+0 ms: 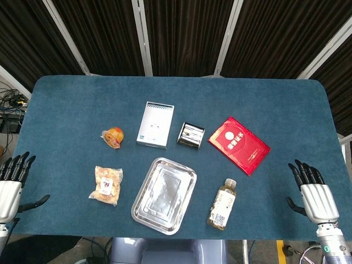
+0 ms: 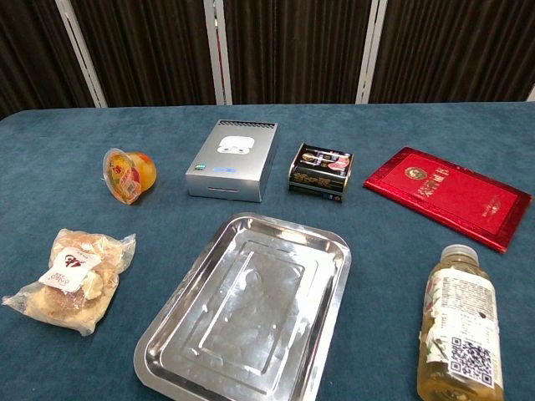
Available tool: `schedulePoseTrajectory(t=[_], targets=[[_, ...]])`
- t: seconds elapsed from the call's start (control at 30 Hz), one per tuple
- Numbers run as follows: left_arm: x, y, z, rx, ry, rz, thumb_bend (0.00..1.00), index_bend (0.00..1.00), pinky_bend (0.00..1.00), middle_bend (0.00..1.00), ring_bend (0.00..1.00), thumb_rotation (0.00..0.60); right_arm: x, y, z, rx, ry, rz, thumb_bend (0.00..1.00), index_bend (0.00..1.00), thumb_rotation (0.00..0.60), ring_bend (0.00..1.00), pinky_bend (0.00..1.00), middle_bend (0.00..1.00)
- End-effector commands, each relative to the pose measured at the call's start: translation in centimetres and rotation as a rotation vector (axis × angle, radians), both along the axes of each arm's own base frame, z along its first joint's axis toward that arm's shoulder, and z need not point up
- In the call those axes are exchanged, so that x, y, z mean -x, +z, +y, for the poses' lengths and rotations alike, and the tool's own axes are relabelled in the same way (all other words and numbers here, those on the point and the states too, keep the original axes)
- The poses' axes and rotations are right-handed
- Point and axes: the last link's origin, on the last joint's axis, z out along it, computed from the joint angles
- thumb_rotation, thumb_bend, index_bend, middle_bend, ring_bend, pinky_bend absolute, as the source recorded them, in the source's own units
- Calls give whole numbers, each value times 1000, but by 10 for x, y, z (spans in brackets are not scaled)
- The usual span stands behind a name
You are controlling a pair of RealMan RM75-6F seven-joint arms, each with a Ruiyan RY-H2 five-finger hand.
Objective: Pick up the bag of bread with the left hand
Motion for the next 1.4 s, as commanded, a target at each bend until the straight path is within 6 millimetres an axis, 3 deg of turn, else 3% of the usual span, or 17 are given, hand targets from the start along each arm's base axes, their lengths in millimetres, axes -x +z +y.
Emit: schedulePoseTrajectory(t=[0.03, 0.27, 0.47, 0.83, 0.9, 0.97, 1.03, 1.1, 1.17, 1.3, 1.4], targets=[[0, -2, 0, 11, 1, 2, 100, 0, 50, 0, 0, 600, 0, 0, 0, 2, 0, 1, 303, 0, 600, 0, 90, 0], [-6, -17, 8, 117, -7, 35, 101, 0, 50, 0, 0, 600, -1, 0, -1, 5, 1, 2, 302, 0, 600, 0, 90, 0], [-18, -45, 21, 283, 15, 132, 100, 0, 53, 0, 0, 600, -2, -2, -1, 3, 3, 4, 303, 0, 600, 0, 90, 0], [-52, -119, 58, 467, -9, 223, 114, 1, 87, 0, 0, 600, 0, 2, -2, 15, 3, -5, 302, 0, 600, 0, 90, 0], [-57, -131, 61, 478, -14, 234, 137, 38, 118, 9, 9, 600, 0, 3, -2, 18, 4, -6, 302, 0, 600, 0, 90, 0], [-61, -140, 65, 480, -17, 244, 184, 142, 206, 76, 74, 600, 0, 4, -1, 19, 3, -9, 302, 0, 600, 0, 90, 0], [-64, -148, 69, 475, -19, 266, 236, 300, 359, 247, 234, 600, 0, 5, -1, 20, 3, -10, 302, 0, 600, 0, 90, 0], [-66, -153, 72, 457, -26, 292, 288, 480, 547, 495, 460, 600, 1, 5, -1, 21, 3, -12, 302, 0, 600, 0, 90, 0], [-69, -156, 73, 431, -30, 298, 315, 576, 624, 614, 568, 600, 1, 6, -1, 22, 2, -12, 302, 0, 600, 0, 90, 0], [-72, -152, 72, 388, -35, 259, 332, 647, 674, 686, 633, 600, 1, 7, -1, 25, 1, -14, 302, 0, 600, 0, 90, 0], [-78, -135, 70, 344, -54, 197, 333, 641, 674, 684, 633, 600, 1, 7, 0, 26, 1, -14, 302, 0, 600, 0, 90, 0]])
